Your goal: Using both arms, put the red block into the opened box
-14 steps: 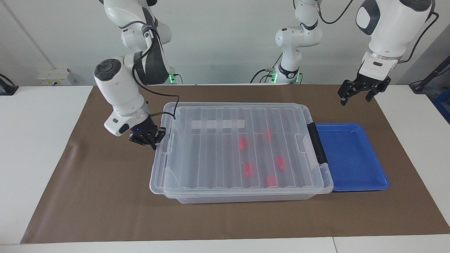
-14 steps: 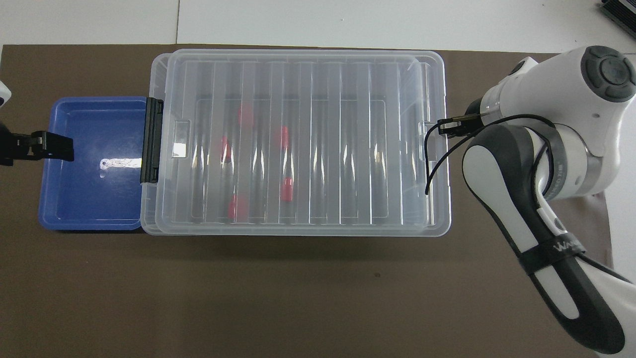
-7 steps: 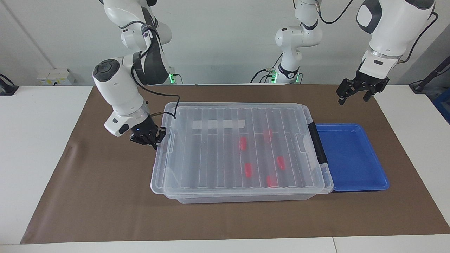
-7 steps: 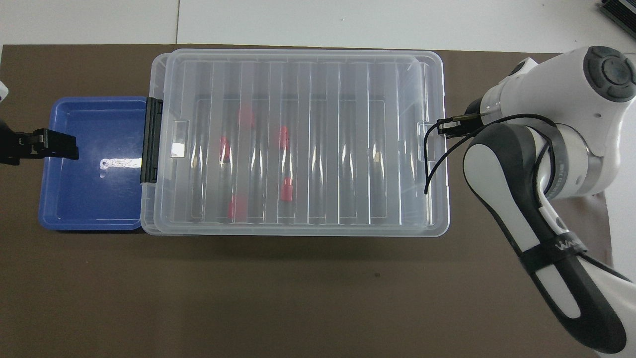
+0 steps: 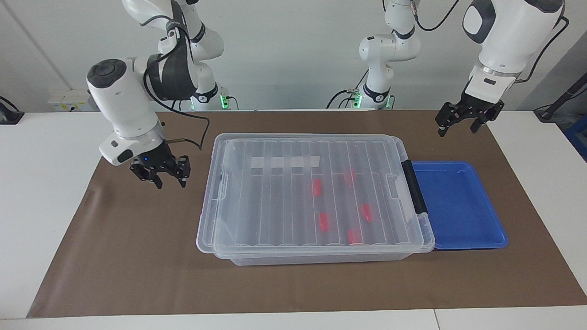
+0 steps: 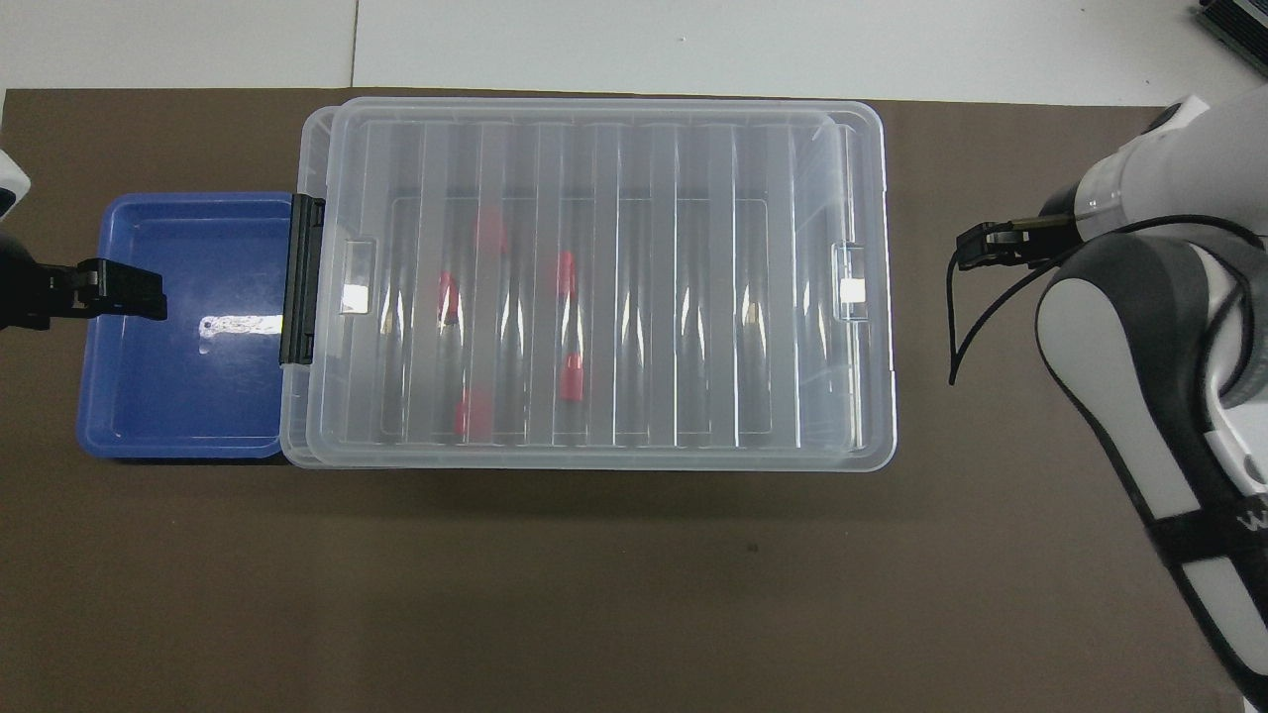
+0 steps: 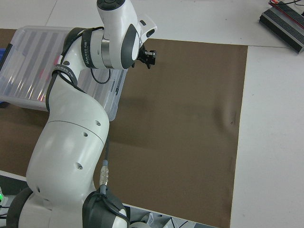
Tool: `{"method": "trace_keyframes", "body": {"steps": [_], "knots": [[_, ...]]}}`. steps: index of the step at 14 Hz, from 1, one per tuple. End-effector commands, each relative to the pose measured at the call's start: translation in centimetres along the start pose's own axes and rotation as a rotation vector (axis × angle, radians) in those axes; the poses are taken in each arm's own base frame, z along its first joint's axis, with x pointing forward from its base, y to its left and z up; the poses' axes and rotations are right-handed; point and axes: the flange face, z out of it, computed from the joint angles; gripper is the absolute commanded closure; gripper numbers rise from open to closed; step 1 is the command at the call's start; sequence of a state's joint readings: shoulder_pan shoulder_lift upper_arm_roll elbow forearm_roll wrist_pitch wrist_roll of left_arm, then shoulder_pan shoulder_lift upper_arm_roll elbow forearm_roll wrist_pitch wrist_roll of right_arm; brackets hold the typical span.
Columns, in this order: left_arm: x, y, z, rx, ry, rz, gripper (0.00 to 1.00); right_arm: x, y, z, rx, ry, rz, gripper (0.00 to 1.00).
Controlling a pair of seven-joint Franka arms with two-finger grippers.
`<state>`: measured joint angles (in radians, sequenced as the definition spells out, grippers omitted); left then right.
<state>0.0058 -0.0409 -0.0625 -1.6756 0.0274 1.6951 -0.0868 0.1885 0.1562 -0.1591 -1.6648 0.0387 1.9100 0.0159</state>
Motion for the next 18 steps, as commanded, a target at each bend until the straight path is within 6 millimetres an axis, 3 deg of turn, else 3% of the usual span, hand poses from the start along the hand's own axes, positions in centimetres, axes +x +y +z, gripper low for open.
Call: {"method": "trace_keyframes", "body": {"steps": [1,4,5,6,12,18], "knots": [[0.2,0.0,-0.8,-0.018,0.007,0.011,0.0,-2.8,2.2,-5.8,-0.016,-0.033,0.058,0.0],[0.1,-0.5,-0.4,-0.017,0.002,0.003,0.0,-6.2,4.1,-10.0,-0.022,-0.119,0.077,0.0],[0.1,-0.4,-0.5,-0.017,0.004,0.005,0.0,-6.9,4.2,-9.3,-0.02,-0.149,0.074,0.0],[0.1,-0.4,-0.4,-0.017,0.006,0.005,0.0,-7.4,4.7,-9.8,-0.017,-0.148,0.071,0.0],[0.0,0.0,-0.3,-0.019,0.001,0.011,0.0,-7.2,5.0,-10.6,-0.093,-0.146,-0.005,0.0],[-0.1,0.4,-0.4,-0.075,-0.004,-0.011,0.0,-7.2,4.6,-10.6,-0.008,-0.143,0.032,0.0]]}}
